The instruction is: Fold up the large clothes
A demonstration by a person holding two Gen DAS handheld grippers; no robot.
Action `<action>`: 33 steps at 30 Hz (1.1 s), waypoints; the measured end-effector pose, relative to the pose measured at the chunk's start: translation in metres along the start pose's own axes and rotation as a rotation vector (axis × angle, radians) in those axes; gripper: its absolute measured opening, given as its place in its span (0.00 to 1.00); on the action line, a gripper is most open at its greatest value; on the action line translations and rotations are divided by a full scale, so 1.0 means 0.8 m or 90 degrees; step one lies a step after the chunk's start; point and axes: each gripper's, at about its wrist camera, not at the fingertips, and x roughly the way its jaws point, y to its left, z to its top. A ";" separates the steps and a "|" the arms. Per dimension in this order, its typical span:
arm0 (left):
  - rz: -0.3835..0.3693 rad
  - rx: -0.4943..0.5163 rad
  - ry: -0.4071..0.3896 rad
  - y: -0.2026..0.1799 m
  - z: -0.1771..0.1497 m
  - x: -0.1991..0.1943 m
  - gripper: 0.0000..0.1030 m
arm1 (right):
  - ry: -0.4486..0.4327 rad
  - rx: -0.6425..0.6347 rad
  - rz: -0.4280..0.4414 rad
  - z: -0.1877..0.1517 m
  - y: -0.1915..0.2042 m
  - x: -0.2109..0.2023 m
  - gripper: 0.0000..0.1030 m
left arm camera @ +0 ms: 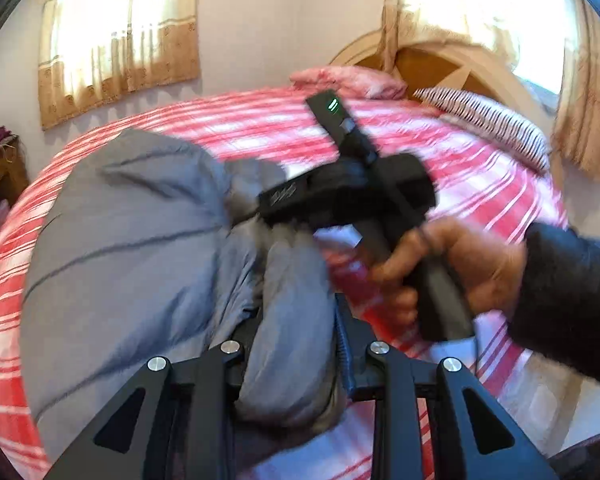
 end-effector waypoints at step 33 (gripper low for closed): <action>0.052 -0.415 0.014 0.233 0.019 0.013 0.68 | -0.040 -0.027 -0.271 -0.009 0.029 -0.031 0.72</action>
